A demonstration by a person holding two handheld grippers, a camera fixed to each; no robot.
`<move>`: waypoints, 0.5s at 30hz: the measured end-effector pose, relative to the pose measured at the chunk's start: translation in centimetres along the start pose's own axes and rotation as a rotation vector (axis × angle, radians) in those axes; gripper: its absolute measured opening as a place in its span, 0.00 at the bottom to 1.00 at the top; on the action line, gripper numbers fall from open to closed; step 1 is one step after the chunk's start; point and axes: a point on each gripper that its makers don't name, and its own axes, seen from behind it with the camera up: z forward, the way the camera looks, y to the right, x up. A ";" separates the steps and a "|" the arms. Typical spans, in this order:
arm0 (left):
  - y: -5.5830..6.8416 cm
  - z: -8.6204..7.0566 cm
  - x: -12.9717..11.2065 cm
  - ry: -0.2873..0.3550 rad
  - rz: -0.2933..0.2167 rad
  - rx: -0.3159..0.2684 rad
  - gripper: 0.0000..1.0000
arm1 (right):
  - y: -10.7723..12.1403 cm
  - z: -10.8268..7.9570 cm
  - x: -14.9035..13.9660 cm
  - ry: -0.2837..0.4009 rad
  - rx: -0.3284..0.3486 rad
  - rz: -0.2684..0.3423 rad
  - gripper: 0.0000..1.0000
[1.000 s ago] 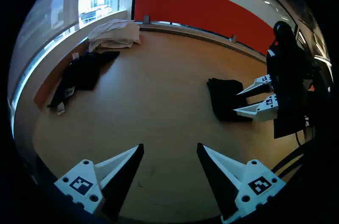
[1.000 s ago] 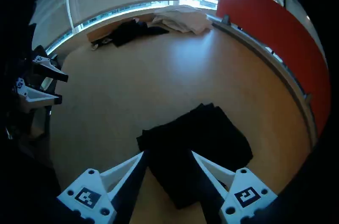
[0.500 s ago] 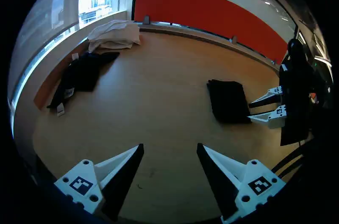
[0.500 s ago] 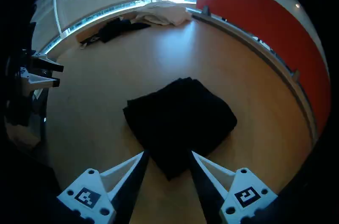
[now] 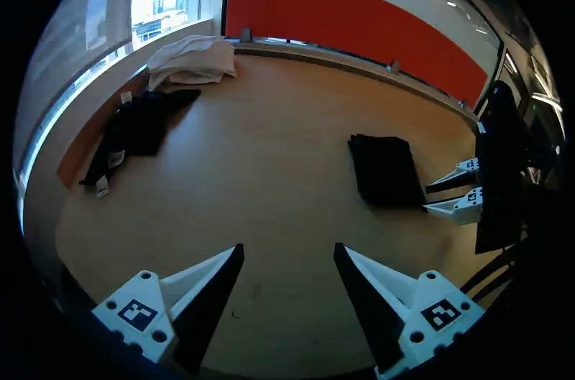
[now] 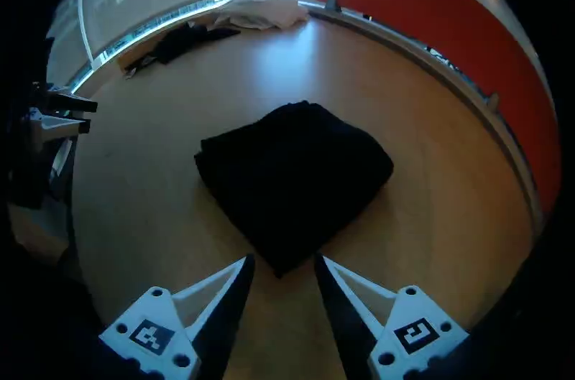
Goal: Fold towel
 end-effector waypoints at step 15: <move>0.2 0.0 -0.2 0.000 -0.002 -0.001 0.93 | 0.1 0.6 -1.1 -0.016 0.006 -0.012 0.28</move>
